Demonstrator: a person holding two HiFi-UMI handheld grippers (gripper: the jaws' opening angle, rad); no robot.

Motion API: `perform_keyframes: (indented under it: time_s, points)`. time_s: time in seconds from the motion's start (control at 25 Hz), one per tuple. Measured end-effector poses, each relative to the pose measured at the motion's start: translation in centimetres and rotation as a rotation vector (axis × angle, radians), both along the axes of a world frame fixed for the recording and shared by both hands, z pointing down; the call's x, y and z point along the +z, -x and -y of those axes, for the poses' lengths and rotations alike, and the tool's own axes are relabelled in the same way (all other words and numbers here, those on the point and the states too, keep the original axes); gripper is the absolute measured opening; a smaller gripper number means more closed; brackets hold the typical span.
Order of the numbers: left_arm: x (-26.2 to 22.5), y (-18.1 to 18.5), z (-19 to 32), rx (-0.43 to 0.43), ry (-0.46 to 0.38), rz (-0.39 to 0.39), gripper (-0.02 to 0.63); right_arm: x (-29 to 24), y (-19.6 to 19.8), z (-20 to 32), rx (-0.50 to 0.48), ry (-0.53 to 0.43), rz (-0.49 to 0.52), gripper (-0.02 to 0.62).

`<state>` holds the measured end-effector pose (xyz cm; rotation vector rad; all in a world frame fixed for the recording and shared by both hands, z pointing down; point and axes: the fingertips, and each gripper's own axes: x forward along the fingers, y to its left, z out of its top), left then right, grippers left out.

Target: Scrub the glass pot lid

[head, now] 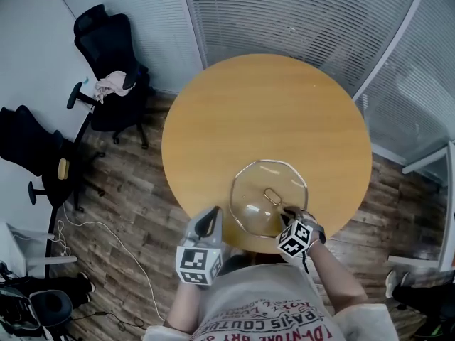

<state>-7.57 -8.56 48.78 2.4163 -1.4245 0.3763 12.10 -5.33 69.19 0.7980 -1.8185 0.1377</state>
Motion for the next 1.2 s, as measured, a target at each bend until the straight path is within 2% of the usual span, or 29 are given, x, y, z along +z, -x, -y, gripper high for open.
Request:
perform_keyframes:
  time_s: [0.44,0.64,0.84,0.96,1.2]
  points:
    - [0.2,3.3,-1.2,0.038,0.002,-0.01,0.008,0.0,4.2,-1.3,0.093,0.016,0.011,0.063]
    - [0.1,4.5,-1.4,0.041,0.003,-0.015,0.008,-0.2,5.8,-1.4,0.139,0.048,0.068,0.063]
    - [-0.4,4.9,-1.3,0.036,-0.008,-0.016,0.008,-0.8,7.5,-1.8,0.134,0.069,0.141,0.063]
    - [-0.8,4.6,-0.9,0.036,-0.018,-0.015,0.008,-2.2,7.2,-1.3,0.164,0.014,0.196,0.063]
    - [-1.4,1.5,0.2,0.039,-0.031,-0.018,0.006,-4.5,3.2,-0.3,0.149,-0.033,0.2,0.063]
